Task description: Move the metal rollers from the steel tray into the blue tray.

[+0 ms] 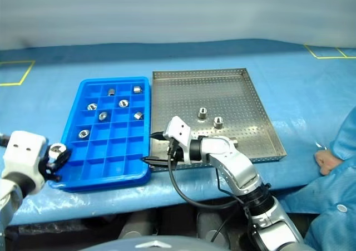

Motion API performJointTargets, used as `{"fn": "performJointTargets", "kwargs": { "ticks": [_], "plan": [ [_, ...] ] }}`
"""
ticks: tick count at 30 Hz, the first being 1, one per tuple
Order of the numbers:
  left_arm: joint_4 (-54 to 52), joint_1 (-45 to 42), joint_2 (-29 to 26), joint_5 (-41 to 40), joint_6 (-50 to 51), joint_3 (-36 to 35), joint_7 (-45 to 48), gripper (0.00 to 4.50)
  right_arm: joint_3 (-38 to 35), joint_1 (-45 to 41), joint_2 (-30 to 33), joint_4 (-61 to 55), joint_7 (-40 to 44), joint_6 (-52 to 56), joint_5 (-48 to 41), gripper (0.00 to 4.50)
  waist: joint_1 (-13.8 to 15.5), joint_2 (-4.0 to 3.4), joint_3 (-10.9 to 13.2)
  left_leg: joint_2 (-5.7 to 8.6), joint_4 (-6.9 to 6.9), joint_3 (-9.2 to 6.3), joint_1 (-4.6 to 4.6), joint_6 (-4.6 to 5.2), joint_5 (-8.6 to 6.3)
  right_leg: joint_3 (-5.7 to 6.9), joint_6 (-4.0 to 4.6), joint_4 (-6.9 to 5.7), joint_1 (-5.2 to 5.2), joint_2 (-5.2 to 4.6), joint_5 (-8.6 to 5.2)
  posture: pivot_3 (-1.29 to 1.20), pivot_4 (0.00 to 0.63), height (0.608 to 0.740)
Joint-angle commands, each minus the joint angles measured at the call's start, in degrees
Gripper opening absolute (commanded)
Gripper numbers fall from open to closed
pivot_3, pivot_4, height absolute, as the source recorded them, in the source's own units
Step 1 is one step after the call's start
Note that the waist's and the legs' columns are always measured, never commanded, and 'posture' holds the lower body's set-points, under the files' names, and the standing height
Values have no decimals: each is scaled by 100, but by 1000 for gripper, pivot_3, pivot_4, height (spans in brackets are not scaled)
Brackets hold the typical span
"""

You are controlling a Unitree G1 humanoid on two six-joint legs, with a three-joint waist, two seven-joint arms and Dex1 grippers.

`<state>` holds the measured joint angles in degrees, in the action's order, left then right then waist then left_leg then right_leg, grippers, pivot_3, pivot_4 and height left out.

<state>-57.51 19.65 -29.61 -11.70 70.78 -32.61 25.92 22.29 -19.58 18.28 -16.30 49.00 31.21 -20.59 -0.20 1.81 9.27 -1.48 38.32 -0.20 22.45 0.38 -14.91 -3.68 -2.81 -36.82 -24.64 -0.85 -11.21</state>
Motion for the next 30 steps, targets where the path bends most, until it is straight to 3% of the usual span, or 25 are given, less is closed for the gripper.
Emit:
{"fn": "performJointTargets", "kwargs": {
  "ticks": [1,10,14,23,30],
  "plan": [
    [-249,122,78,-100,-251,54,-187,1704,-29,-126,-3,-114,100,-58,-68,3833,41,2,-1,-1,5,1,0,0,0,3,0,0,1,0,0,131,150,740],
    [-50,146,151,-23,-272,444,-406,1704,-38,-131,1,-140,96,-82,-18,3833,41,0,0,-1,20,1,-4,0,0,11,1,-6,6,15,0,118,150,740],
    [27,79,119,-31,-295,496,-425,2995,-77,-98,-7,-165,21,-97,7,3833,36,0,0,-2,17,2,-3,-1,-1,10,4,-6,5,22,-2,102,150,740],
    [90,-369,256,-294,-827,598,-274,2995,-220,-91,43,-51,-424,-152,332,3833,17,0,0,-2,18,6,-2,-1,0,9,5,-6,5,22,-2,75,150,740],
    [554,-1140,471,-633,-2093,2050,109,2995,-565,-264,113,320,-1457,-64,1062,3833,-38,1,-1,13,23,19,1,-2,0,1,5,-4,5,14,1,25,150,740]
  ]
}}
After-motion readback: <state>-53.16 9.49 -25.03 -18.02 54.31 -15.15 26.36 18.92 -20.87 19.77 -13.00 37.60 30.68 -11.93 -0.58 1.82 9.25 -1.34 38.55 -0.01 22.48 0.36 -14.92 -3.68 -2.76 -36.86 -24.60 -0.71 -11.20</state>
